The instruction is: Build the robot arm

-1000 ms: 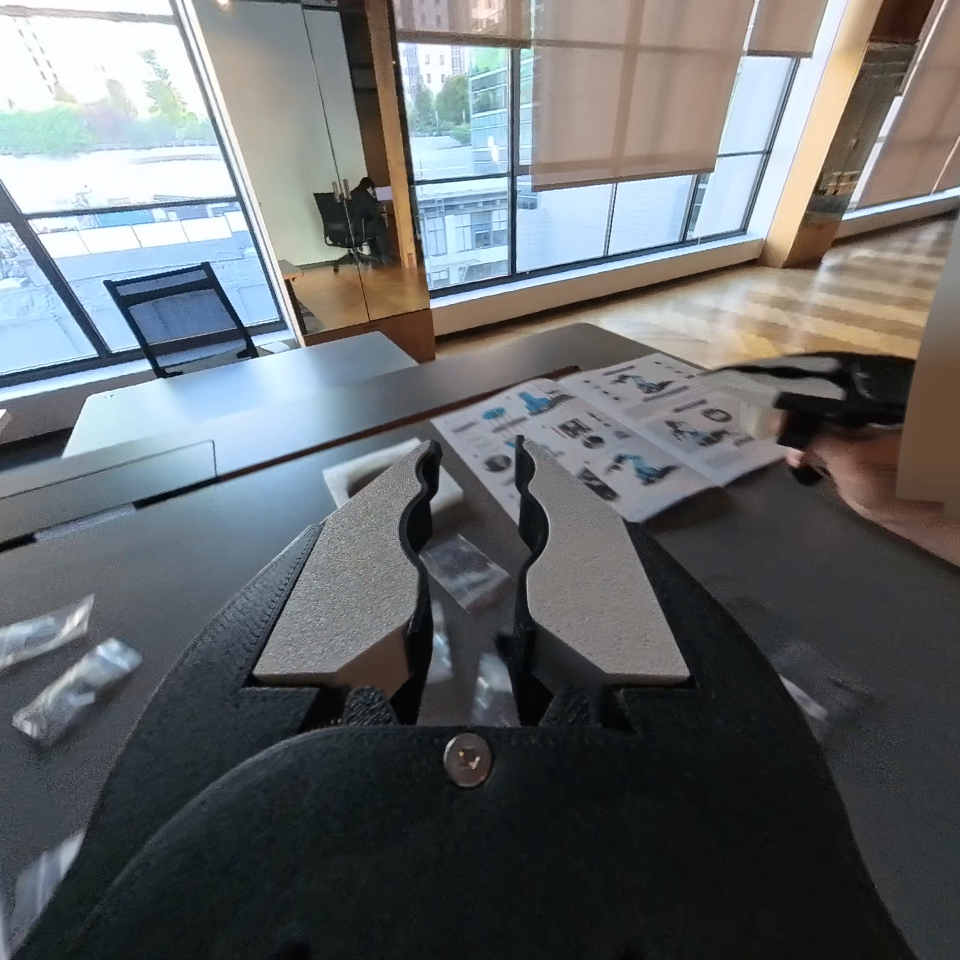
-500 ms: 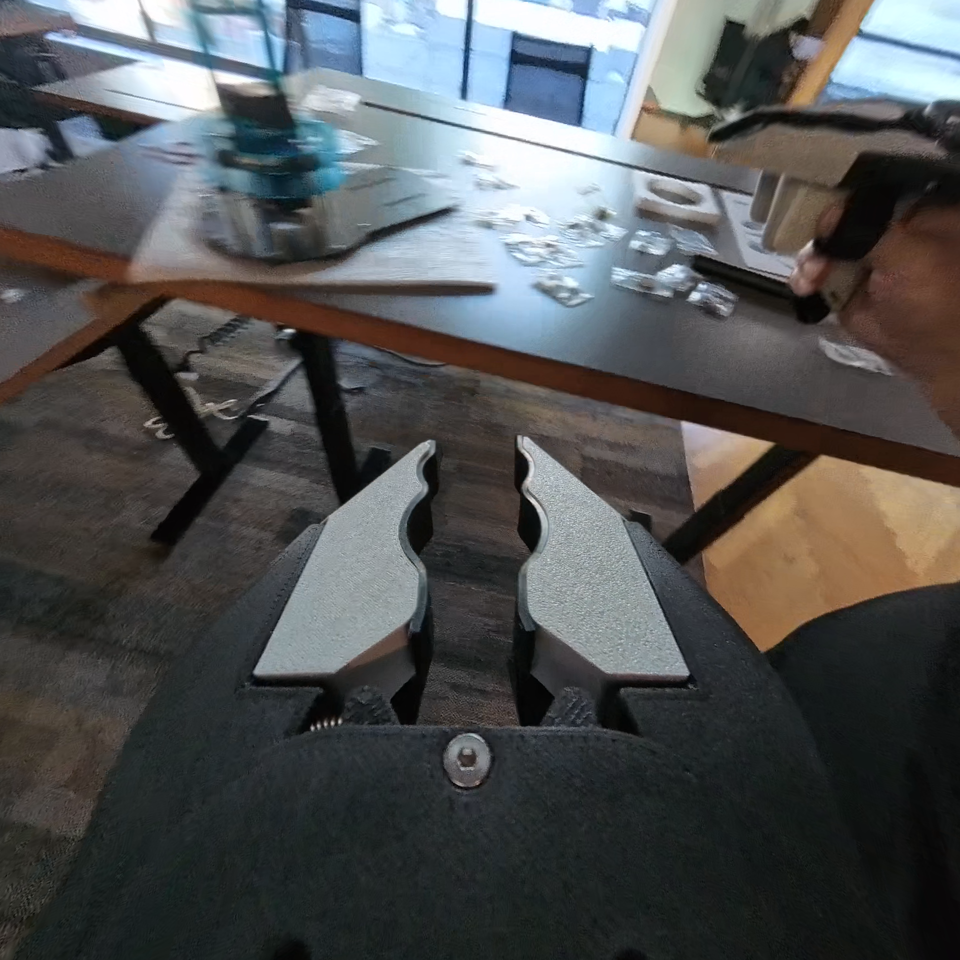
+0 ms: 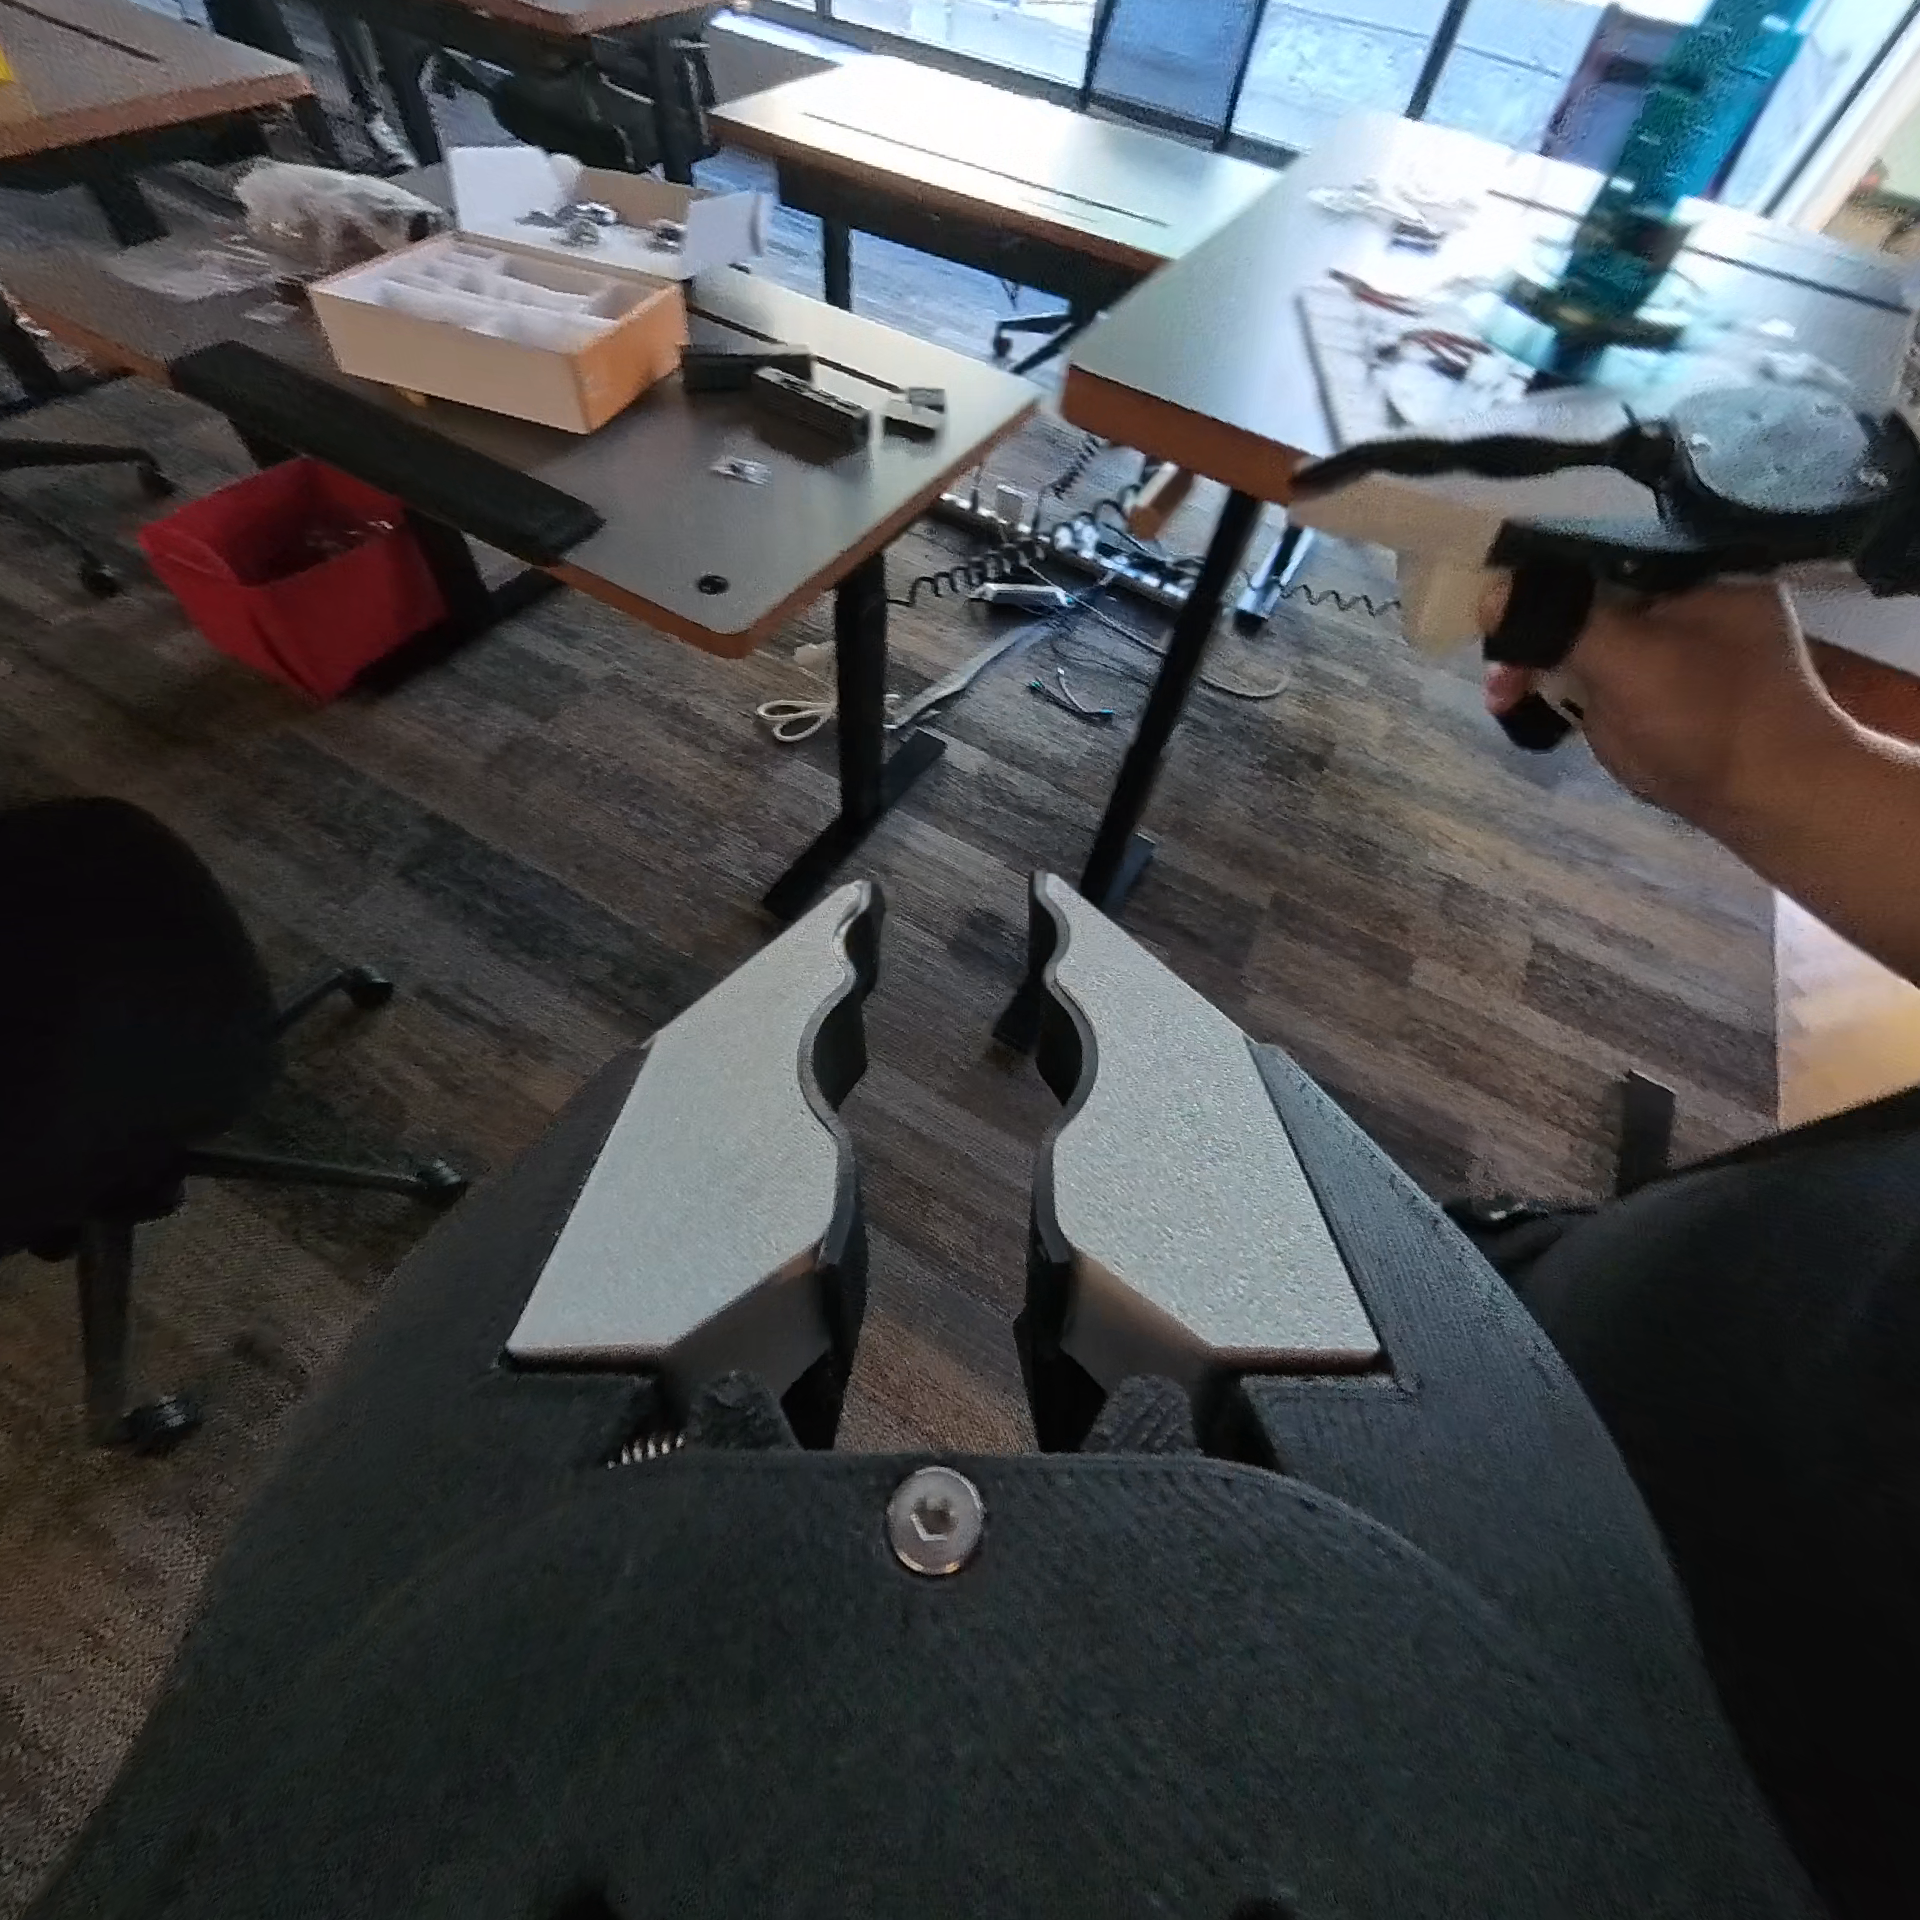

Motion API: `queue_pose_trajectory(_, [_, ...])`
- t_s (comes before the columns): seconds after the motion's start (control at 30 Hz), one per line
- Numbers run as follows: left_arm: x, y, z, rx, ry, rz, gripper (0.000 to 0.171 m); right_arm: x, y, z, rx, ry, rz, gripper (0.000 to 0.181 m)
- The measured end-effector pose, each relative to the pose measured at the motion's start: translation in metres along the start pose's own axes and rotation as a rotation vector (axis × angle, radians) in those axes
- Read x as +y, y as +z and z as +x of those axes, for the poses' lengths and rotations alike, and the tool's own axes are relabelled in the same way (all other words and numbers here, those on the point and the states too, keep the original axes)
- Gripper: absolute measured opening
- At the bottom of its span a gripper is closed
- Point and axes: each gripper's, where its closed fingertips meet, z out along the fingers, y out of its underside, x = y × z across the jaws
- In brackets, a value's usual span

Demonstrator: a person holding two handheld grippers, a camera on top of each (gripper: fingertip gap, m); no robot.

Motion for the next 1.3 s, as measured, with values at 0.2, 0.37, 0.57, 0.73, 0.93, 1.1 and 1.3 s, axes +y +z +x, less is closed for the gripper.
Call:
queue_pose_trajectory(0.2, [-0.053, 0.082, -0.094, 0.016, -0.041, 0.075, 0.027, 0.013, 0.111, 0.058, 0.061, -0.065, -0.150, 0.015])
queue_pose_trajectory(0.37, [-0.083, 0.154, -0.181, -0.040, -0.025, 0.035, 0.027, 0.014, 0.213, 0.135, 0.093, -0.031, -0.171, 0.015])
queue_pose_trajectory(0.57, [-0.119, 0.225, -0.284, -0.086, -0.064, -0.010, 0.027, 0.024, 0.332, 0.233, 0.151, 0.120, -0.240, 0.016])
queue_pose_trajectory(0.73, [-0.143, 0.285, -0.370, -0.083, -0.089, -0.008, 0.027, 0.049, 0.411, 0.310, 0.262, 0.194, -0.281, 0.019])
queue_pose_trajectory(0.93, [-0.184, 0.373, -0.496, -0.005, 0.027, -0.035, 0.027, 0.092, 0.487, 0.405, 0.417, 0.254, -0.264, 0.022])
queue_pose_trajectory(1.1, [-0.253, 0.451, -0.581, 0.108, 0.081, -0.052, 0.027, 0.109, 0.513, 0.461, 0.550, 0.364, -0.259, 0.023])
queue_pose_trajectory(1.3, [-0.332, 0.573, -0.645, 0.221, 0.197, -0.046, 0.027, 0.105, 0.565, 0.509, 0.657, 0.385, -0.260, 0.023])
